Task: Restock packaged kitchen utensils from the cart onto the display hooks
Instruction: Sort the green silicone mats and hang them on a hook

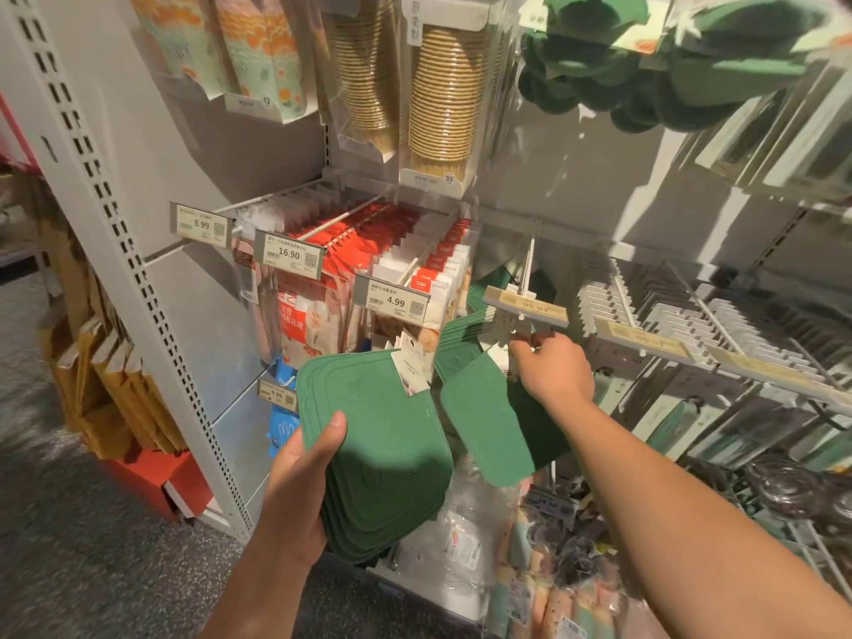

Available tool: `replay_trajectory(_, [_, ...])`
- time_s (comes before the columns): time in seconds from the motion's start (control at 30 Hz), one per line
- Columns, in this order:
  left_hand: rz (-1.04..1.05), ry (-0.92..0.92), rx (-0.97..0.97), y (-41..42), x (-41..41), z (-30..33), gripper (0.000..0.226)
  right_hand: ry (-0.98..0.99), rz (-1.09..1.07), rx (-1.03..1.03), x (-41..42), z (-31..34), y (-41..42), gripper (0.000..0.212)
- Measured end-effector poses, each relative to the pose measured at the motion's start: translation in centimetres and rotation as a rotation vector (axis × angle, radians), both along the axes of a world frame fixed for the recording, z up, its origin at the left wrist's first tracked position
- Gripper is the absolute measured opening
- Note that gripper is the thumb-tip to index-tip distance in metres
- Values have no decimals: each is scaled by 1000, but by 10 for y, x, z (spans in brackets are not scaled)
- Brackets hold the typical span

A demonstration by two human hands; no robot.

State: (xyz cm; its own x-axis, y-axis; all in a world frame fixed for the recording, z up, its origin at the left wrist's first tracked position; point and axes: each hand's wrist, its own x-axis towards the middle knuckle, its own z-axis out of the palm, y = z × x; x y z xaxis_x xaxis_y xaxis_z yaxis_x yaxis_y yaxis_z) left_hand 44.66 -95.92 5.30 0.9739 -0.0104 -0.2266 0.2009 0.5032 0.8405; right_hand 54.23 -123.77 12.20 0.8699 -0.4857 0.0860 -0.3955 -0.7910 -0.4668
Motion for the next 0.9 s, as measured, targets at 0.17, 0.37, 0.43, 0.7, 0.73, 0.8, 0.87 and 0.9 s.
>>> replay_trajectory(0.17, [2, -12, 4, -1, -4, 6, 35, 24, 4, -42, 1, 0, 2, 42])
replay_trajectory(0.37, [-11, 33, -27, -4, -6, 8, 33, -50, 85, 167, -17, -14, 10, 53])
replay_trajectory(0.43, [-17, 34, -40, -5, -7, 8, 34, -115, 78, 263, -27, -24, 17, 55])
replay_trajectory(0.7, [-54, 19, -104, -8, -10, 3, 54, -321, 150, 468, -57, -38, 48, 23])
replay_trajectory(0.73, [-65, 13, -113, -9, -10, 3, 54, -268, 187, 535, -58, -34, 52, 23])
replay_trajectory(0.8, [-75, 10, -117, -11, -11, 2, 56, -144, 256, 654, -57, -28, 57, 26])
replay_trajectory(0.87, [-69, 22, -107, -12, -11, 3, 61, -48, 287, 776, -55, -27, 62, 29])
replay_trajectory(0.9, [-61, 25, -96, -13, -11, 3, 60, -40, 293, 790, -54, -28, 66, 34])
